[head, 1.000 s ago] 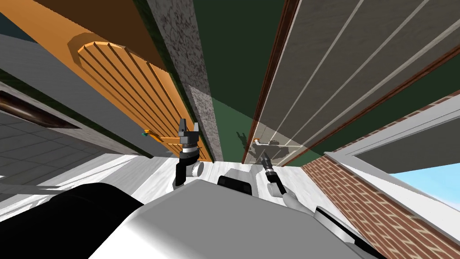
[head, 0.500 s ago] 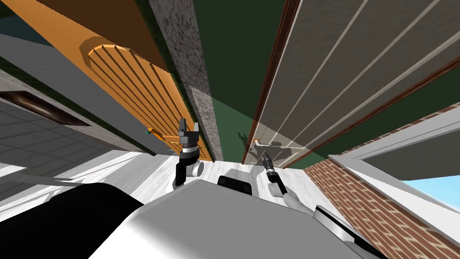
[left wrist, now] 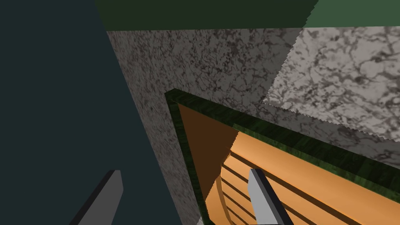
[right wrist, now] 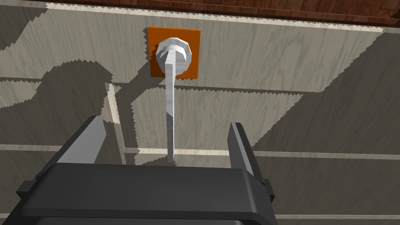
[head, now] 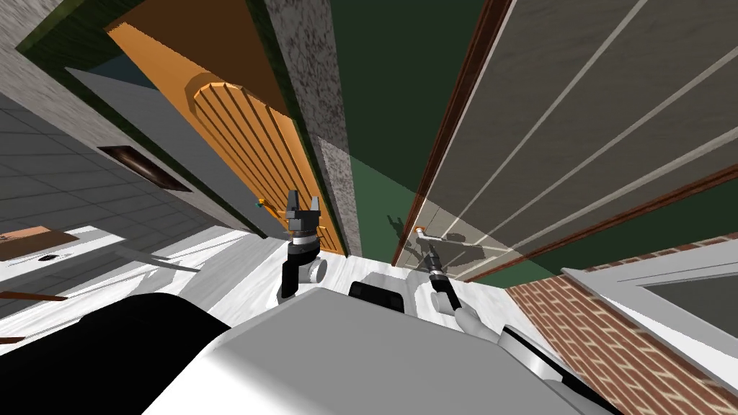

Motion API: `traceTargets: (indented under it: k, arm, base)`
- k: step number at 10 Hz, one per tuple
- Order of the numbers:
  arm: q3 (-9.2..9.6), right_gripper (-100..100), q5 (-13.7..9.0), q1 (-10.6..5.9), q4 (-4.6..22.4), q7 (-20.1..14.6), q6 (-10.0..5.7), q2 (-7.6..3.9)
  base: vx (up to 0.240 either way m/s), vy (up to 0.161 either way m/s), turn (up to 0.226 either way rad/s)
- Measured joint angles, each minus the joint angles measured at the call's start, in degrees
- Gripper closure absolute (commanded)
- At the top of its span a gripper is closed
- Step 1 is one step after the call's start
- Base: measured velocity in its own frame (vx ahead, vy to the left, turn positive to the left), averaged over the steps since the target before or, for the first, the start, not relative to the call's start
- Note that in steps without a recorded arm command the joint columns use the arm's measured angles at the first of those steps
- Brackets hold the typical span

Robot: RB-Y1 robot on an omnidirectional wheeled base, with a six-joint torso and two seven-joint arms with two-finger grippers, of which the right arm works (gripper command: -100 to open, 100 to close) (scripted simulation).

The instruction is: Pull the door open

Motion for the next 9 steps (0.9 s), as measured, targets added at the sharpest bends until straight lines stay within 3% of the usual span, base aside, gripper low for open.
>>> traceTargets:
  k: [1,2,3,4,6,7,8,9]
  arm:
    - [-0.33,-100,-0.31,0.17,-0.31,0.24,0.02,-0.06]
    - [-1.53,-100,-1.43,1.00,-2.51,1.84,0.93,-0.72]
    - [-1.86,-100,-1.76,0.58,-1.54,2.11,0.97,-0.40]
    - [-1.79,-100,-1.71,0.13,0.02,1.57,0.42,0.15]
    - [-3.38,-100,-3.24,0.18,1.42,2.30,-0.03,0.65]
    - [-4.12,-100,-4.00,-1.33,5.40,1.52,-0.82,1.77]
    - [-4.62,-100,-4.49,-1.76,6.58,1.25,-1.13,2.09]
    - [-5.13,-100,-4.95,-0.87,4.61,2.34,-0.55,1.49]
  base:
    - [0.010,-0.025,0.313]
    - [0.014,-0.035,0.123]
    - [0.008,-0.017,-0.057]
    - [0.013,-0.030,0.262]
    - [0.008,-0.069,0.331]
    - [0.013,-0.077,0.146]
    - [0.012,-0.031,-0.026]
    - [0.012,-0.037,0.278]
